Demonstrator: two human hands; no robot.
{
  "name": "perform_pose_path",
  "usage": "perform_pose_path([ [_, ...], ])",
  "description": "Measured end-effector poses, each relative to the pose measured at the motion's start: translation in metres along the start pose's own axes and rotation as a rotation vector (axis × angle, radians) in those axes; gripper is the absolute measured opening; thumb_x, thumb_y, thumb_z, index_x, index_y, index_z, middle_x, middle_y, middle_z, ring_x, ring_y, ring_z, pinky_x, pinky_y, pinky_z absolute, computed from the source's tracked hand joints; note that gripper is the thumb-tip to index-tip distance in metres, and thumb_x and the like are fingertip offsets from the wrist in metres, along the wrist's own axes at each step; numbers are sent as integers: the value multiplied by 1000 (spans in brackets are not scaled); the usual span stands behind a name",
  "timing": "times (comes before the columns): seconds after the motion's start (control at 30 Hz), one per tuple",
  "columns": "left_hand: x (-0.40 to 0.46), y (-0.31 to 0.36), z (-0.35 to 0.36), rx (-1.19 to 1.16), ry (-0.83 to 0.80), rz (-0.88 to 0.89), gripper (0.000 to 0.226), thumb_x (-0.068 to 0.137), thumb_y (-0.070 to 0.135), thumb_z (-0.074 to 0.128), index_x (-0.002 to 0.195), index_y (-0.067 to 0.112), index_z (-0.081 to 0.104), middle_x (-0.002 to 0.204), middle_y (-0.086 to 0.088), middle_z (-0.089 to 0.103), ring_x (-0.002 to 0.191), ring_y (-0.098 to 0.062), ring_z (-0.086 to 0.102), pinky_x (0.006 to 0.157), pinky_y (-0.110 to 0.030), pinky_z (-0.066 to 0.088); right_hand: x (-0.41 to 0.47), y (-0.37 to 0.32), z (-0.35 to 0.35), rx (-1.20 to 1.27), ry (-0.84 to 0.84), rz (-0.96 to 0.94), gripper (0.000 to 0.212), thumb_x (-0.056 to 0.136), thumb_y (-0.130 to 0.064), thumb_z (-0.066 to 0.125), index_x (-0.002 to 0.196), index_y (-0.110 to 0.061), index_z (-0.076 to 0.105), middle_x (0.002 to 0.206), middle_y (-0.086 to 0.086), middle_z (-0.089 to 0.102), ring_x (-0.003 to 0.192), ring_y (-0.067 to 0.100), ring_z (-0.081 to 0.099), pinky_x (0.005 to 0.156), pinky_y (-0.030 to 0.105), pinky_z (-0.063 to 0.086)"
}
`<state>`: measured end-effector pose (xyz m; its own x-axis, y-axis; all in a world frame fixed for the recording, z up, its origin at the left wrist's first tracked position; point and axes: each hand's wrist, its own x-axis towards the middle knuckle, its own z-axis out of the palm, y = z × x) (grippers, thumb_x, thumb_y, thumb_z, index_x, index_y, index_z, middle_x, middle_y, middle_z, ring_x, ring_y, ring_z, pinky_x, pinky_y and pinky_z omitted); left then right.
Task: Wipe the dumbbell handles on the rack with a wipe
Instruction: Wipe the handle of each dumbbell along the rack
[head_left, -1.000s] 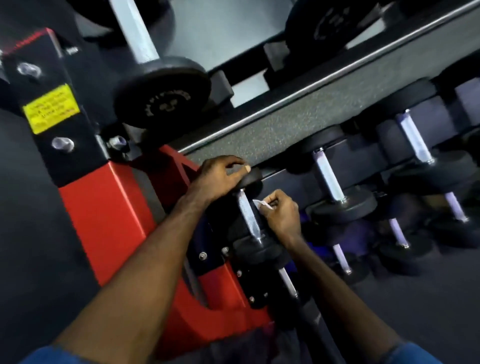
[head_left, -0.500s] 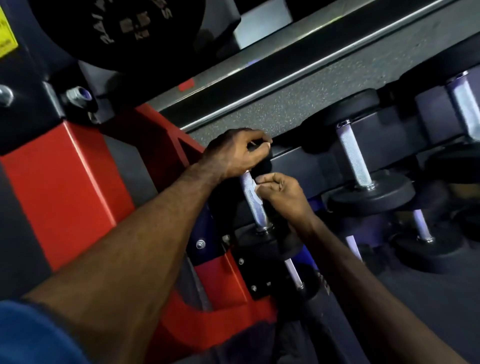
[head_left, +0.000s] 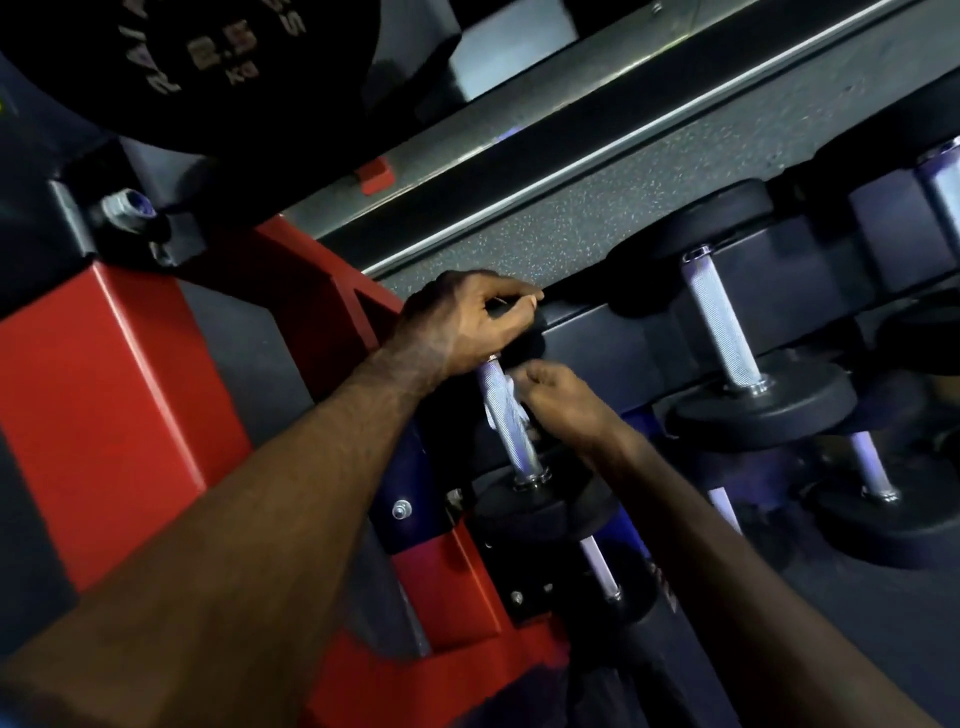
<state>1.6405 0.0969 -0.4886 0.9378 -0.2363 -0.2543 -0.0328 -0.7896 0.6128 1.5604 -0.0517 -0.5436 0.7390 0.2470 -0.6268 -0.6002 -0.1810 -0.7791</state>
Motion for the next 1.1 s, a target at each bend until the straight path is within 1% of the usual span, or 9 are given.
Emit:
perform_pose_path([
  [0.1,-1,-1,1,-6,13,7,39,86,71,52,116,57,72,118,28,75,114,-3,71,103,-39,56,-9,11,-10,50,-137,78,18,95,-3,52,93,8,66,73,11,62,59,15,57,55,28,49],
  [0.23,-1,-4,4,-10,14,-3,36,87,78,52,115,63,68,118,29,75,112,-1,72,101,-38,58,4,-7,-1,180,-114,38,23,97,-9,54,97,6,71,79,10,74,69,14,67,63,27,53],
  [0.3,-1,-2,3,-9,7,-24,40,85,77,52,115,60,71,117,30,75,111,0,71,102,-38,57,2,-10,-1,122,-115,12,23,97,-9,53,90,3,70,71,3,69,62,10,63,60,26,51],
  [0.43,-2,1,2,-10,9,-39,44,83,77,52,113,56,77,116,32,74,111,2,71,103,-36,57,-15,9,-22,-132,-265,87,22,91,-4,51,78,-3,69,69,13,61,57,18,54,53,26,46],
  [0.6,-3,1,3,-23,24,-43,43,83,74,53,113,55,77,114,30,76,111,1,72,102,-37,57,10,-18,-6,180,-236,46,24,90,4,50,85,-7,70,79,13,69,77,30,68,81,42,59],
  [0.73,-4,4,0,-17,6,-48,47,82,75,53,113,53,79,114,29,76,110,1,72,101,-36,58,0,-2,-15,-95,-291,8,22,96,-2,54,78,-5,67,64,8,59,51,13,53,52,27,45],
  [0.83,-5,5,-2,-21,4,-42,45,83,74,52,114,54,78,116,31,75,111,3,71,102,-36,57,-7,15,-22,-176,-392,82,16,92,-6,58,80,-3,68,68,15,55,54,17,48,52,27,41],
  [0.97,-3,1,1,-41,-5,-31,43,85,71,54,115,53,78,118,30,75,113,4,70,103,-36,57,14,-10,-10,136,-267,40,19,95,-3,58,87,-6,74,75,8,70,69,19,65,66,31,57],
  [1.1,-1,-4,2,-50,3,-36,34,86,72,56,113,61,73,116,30,75,111,1,71,101,-38,58,-6,-2,-21,-5,-281,-1,20,95,-7,59,76,-5,66,64,6,59,51,9,52,50,22,44],
])
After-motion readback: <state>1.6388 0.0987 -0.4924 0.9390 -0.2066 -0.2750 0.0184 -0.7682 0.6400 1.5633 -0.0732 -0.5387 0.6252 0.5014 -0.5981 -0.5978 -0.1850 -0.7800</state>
